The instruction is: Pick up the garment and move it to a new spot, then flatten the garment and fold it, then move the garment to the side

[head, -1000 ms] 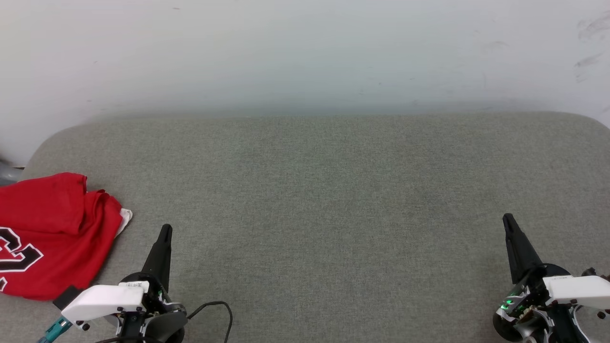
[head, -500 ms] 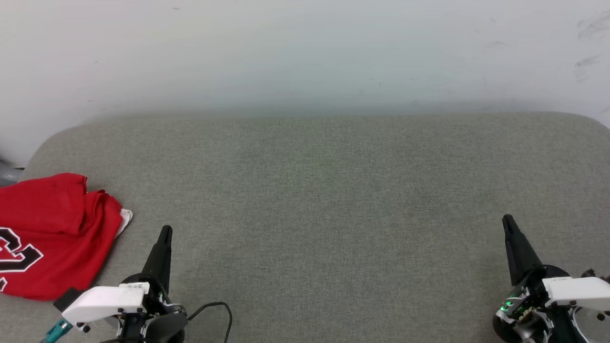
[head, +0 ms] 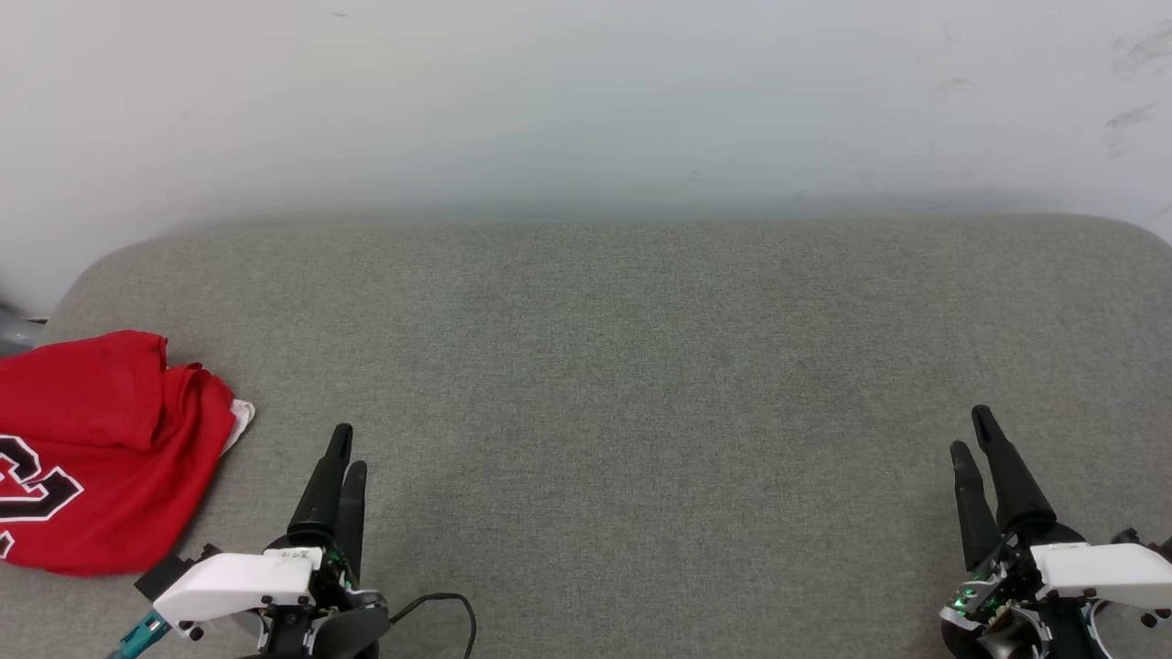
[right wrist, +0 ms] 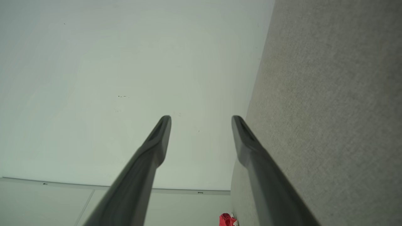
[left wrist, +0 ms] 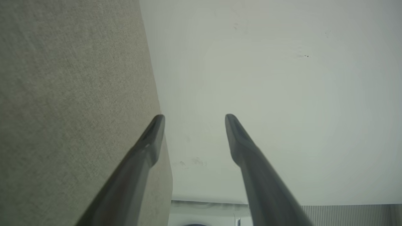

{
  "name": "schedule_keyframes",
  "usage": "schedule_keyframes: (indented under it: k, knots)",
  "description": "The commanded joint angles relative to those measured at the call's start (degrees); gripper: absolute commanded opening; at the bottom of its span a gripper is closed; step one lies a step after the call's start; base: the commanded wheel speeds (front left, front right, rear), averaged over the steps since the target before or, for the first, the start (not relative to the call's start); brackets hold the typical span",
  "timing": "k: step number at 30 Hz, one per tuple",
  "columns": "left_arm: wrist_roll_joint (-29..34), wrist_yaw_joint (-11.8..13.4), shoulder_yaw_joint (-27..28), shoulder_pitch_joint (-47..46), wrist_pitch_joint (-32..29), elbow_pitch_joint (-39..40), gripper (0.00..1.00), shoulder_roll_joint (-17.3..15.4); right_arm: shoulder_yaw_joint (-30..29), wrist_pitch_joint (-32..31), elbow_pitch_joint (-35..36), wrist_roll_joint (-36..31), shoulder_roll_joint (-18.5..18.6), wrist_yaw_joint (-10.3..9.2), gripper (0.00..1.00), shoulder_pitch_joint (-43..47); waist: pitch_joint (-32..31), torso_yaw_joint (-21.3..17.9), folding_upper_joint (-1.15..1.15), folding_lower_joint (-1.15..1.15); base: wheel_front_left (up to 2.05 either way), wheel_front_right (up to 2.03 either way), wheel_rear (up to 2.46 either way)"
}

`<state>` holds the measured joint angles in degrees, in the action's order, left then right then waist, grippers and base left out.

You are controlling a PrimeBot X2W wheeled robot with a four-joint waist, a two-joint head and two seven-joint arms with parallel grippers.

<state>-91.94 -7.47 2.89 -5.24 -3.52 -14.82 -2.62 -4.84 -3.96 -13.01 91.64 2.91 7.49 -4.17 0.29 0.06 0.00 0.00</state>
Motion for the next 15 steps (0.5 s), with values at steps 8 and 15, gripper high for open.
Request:
schedule_keyframes:
  k: [8, 15]
  knots:
    - [2.05, -0.02, -2.71, -2.97, 2.55, 2.10, 1.00, -0.62, 2.02, 2.57, 2.77, -2.31, 1.00, 0.00, 1.00, -1.12, 0.04, 0.12, 0.00, 0.00, 0.00, 0.00, 0.00]
    - [11.44, -0.02, -2.05, -3.17, 4.26, 3.68, 1.00, -0.69, 3.21, 4.65, 2.50, -11.38, 2.25, 0.00, 1.00, -1.52, 0.08, 0.24, 0.00, 0.00, 0.00, 0.00, 0.00]
